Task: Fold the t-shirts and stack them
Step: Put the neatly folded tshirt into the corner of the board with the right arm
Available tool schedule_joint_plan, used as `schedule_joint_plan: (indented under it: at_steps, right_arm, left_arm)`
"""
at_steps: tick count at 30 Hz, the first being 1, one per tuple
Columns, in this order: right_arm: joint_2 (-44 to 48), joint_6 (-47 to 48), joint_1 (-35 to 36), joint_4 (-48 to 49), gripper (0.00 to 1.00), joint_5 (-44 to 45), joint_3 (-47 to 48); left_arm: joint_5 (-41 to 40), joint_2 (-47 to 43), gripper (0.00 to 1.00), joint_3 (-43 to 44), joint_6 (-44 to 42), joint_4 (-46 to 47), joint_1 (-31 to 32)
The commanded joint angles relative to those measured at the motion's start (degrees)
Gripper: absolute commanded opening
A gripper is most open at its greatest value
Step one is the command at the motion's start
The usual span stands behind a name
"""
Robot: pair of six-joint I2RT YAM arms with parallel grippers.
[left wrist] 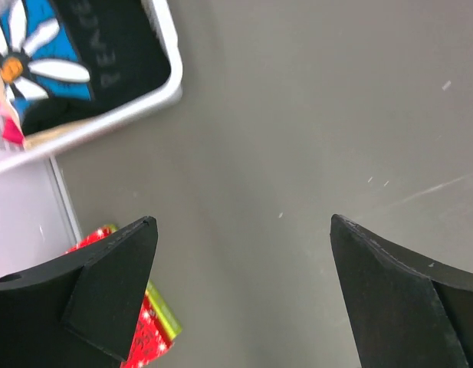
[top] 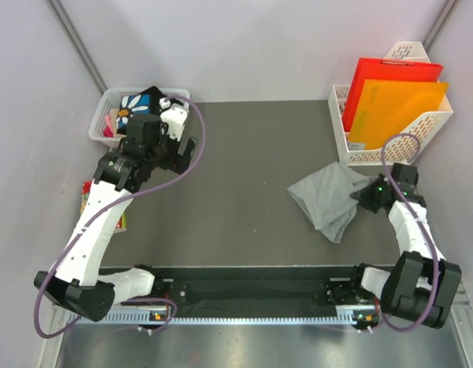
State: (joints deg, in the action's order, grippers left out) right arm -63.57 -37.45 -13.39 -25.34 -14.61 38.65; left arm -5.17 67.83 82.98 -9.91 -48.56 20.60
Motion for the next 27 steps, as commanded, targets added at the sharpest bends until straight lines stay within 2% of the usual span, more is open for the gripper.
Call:
schedule_joint_plan:
  at_steps: [1,8,14,22,27]
  right_arm:
    - [-3.8,3.7,-9.4,-3.5,0.0,-0.8,0.1]
    - [-2.5,2.6,-21.1,-3.0,0.0,1.6,-2.4]
    - [-0.4,0.3,-27.9,-4.0,0.0,9.1,-3.1]
    - [-5.3,-0.9,-31.3,-1.1,0.0,8.8,-0.5]
    - [-4.5,-1.0,-31.6,-0.9,0.0,10.8,0.0]
  left_arm:
    - [0.5,0.4,0.99,-2.5,-2.2,-2.4,-1.9]
    - [2.0,1.2,0.99,-0.7,-2.4,-3.4,-3.1]
    - [3.1,2.8,0.99,0.2,-1.9,-3.2,-3.4]
    - [3.2,3.3,0.99,-3.2,-1.8,-2.6,-3.9]
    - [3.9,2.1,0.99,-5.9,-1.3,-1.4,-4.2]
